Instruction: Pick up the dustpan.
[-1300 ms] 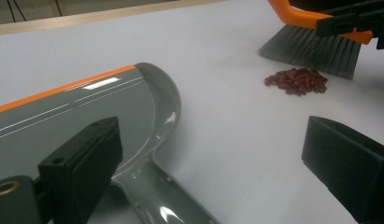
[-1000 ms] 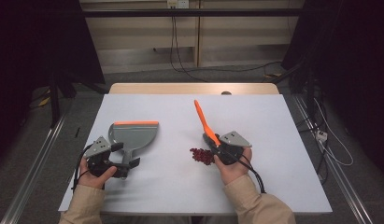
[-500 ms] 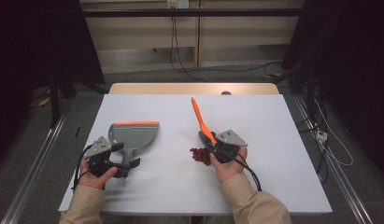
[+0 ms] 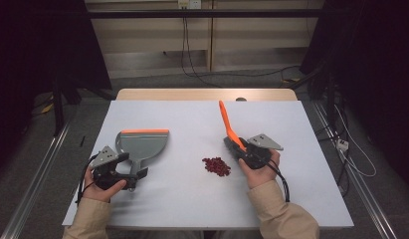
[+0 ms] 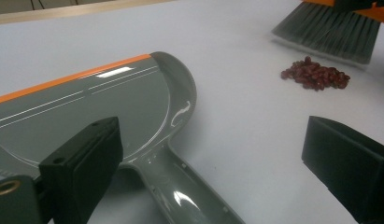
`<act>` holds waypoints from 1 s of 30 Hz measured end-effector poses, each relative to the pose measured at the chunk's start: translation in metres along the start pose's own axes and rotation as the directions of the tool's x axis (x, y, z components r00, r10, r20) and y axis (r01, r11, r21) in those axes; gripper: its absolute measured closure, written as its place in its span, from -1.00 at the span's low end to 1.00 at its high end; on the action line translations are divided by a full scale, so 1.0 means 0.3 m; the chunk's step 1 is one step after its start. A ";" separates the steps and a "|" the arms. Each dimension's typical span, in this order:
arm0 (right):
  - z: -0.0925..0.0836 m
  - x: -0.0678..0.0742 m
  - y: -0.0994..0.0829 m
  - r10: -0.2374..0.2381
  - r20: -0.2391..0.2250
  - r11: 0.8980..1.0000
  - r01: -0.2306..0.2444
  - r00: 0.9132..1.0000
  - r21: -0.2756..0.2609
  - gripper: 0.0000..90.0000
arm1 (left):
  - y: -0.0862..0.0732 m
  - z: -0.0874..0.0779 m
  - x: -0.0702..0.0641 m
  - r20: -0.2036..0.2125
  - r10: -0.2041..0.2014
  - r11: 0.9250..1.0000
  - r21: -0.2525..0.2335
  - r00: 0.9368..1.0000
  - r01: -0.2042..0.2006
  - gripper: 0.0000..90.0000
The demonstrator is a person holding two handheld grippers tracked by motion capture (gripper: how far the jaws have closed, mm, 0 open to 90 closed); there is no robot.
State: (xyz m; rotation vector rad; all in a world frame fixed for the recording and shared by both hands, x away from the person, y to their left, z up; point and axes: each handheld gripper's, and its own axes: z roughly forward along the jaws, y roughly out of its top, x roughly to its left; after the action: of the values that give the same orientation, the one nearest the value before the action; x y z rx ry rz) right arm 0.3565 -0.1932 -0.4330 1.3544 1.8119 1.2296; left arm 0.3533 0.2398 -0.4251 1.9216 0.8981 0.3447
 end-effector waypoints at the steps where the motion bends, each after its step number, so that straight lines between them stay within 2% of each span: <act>1: -0.008 -0.018 -0.001 0.003 -0.007 1.000 -0.003 1.000 0.007 0.58 | -0.001 0.001 -0.001 -0.002 -0.005 1.000 0.004 1.000 0.005 -0.89; 5: -0.032 -0.063 -0.007 -0.017 -0.001 0.999 0.017 1.000 0.033 0.58 | -0.007 0.008 -0.002 -0.017 -0.011 1.000 0.026 1.000 0.011 -0.88; 7: -0.037 -0.078 -0.011 -0.027 -0.007 0.997 0.027 1.000 0.067 0.57 | -0.010 0.013 -0.002 -0.028 -0.010 0.999 0.047 1.000 0.011 -0.86; 9: -0.041 -0.091 -0.010 0.004 -0.026 0.997 -0.002 1.000 0.081 0.57 | -0.012 0.016 -0.003 -0.035 -0.017 0.998 0.063 0.999 0.019 -0.83; 10: -0.041 -0.096 -0.006 0.001 -0.030 0.996 0.002 1.000 0.092 0.57 | -0.014 0.019 -0.004 -0.042 -0.016 0.997 0.072 0.999 0.019 -0.81; 14: -0.044 -0.099 0.007 -0.027 -0.039 0.990 0.032 0.999 0.141 0.56 | -0.021 0.019 -0.001 -0.087 -0.013 0.994 0.109 0.996 0.023 -0.71; 16: -0.046 -0.101 0.010 -0.018 -0.040 0.987 0.024 0.999 0.156 0.56 | -0.026 0.018 0.003 -0.118 -0.004 0.990 0.140 0.993 0.021 -0.67; 20: -0.047 -0.112 0.012 -0.006 -0.039 0.986 0.012 0.999 0.168 0.56 | -0.035 0.012 0.017 -0.139 -0.025 0.984 0.173 0.990 0.049 -0.60; 22: -0.049 -0.114 0.015 -0.008 -0.037 0.985 0.015 0.999 0.174 0.57 | -0.037 0.011 0.022 -0.140 -0.046 0.982 0.174 0.989 0.070 -0.58; 24: -0.048 -0.115 0.015 0.010 -0.047 0.984 -0.001 0.999 0.179 0.57 | -0.037 0.011 0.025 -0.141 -0.052 0.979 0.186 0.989 0.078 -0.57; 26: -0.050 -0.115 0.016 -0.003 -0.035 0.983 0.010 0.999 0.185 0.57 | -0.037 0.008 0.030 -0.143 -0.069 0.976 0.194 0.987 0.097 -0.51; 30: -0.050 -0.115 0.019 -0.001 -0.044 0.981 0.010 0.999 0.193 0.57 | -0.039 -0.007 0.054 -0.158 -0.087 0.974 0.192 0.984 0.117 -0.39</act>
State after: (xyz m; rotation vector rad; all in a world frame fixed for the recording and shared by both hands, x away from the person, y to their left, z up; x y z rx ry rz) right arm 0.3578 -0.2303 -0.4245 1.4354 2.0082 1.1114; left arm 0.3579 0.2560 -0.4361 2.0438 1.1640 0.3503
